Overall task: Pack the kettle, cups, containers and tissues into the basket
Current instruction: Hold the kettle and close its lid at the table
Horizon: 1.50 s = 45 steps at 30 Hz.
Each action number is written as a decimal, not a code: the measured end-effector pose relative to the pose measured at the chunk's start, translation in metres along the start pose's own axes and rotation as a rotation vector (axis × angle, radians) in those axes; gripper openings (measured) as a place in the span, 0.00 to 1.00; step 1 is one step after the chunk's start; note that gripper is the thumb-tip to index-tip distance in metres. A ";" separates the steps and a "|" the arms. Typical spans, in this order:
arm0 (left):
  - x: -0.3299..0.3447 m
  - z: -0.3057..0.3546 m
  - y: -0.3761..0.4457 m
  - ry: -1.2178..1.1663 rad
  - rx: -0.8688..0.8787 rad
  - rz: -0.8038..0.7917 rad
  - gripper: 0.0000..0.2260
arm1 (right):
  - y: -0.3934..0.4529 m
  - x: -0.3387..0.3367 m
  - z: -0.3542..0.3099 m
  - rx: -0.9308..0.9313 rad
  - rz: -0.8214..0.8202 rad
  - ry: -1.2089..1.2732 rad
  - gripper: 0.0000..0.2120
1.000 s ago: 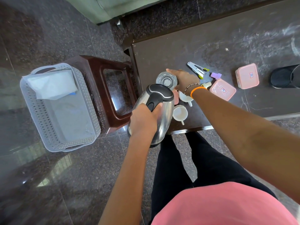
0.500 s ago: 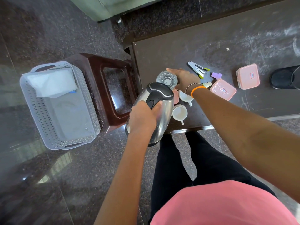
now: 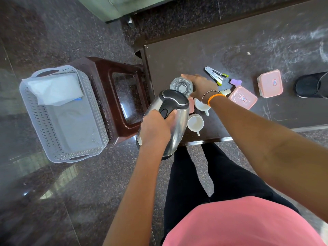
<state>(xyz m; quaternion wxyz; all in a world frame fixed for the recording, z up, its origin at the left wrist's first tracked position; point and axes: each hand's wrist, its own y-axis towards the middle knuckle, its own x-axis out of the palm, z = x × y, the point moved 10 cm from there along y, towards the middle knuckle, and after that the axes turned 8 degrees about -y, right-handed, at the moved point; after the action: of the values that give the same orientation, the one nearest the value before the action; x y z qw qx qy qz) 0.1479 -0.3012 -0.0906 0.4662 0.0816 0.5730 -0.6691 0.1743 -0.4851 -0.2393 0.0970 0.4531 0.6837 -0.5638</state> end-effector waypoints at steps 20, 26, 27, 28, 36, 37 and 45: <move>-0.001 0.003 0.002 0.016 0.015 -0.006 0.19 | -0.003 -0.001 0.000 0.006 0.002 0.002 0.31; -0.001 0.003 0.004 0.007 -0.001 -0.018 0.19 | -0.004 -0.002 -0.001 0.001 0.015 0.004 0.30; -0.002 0.003 0.004 0.008 -0.002 -0.016 0.19 | -0.003 -0.002 -0.001 0.001 0.014 0.002 0.31; -0.002 0.004 0.004 0.011 -0.001 -0.014 0.19 | -0.003 -0.002 -0.001 0.001 0.013 0.001 0.31; -0.001 0.006 0.003 0.021 0.000 -0.013 0.19 | -0.004 -0.003 -0.001 0.000 0.008 0.011 0.31; -0.001 0.006 0.003 0.025 -0.001 -0.014 0.20 | -0.004 -0.003 -0.001 0.000 0.009 0.011 0.31; -0.003 0.011 0.004 0.052 0.009 -0.018 0.20 | -0.004 -0.004 -0.001 0.004 0.011 0.010 0.30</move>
<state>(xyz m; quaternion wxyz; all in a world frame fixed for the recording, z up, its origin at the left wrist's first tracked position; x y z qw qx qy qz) 0.1569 -0.3086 -0.0878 0.4447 0.0959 0.5826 -0.6735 0.1736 -0.4862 -0.2338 0.0960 0.4597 0.6807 -0.5622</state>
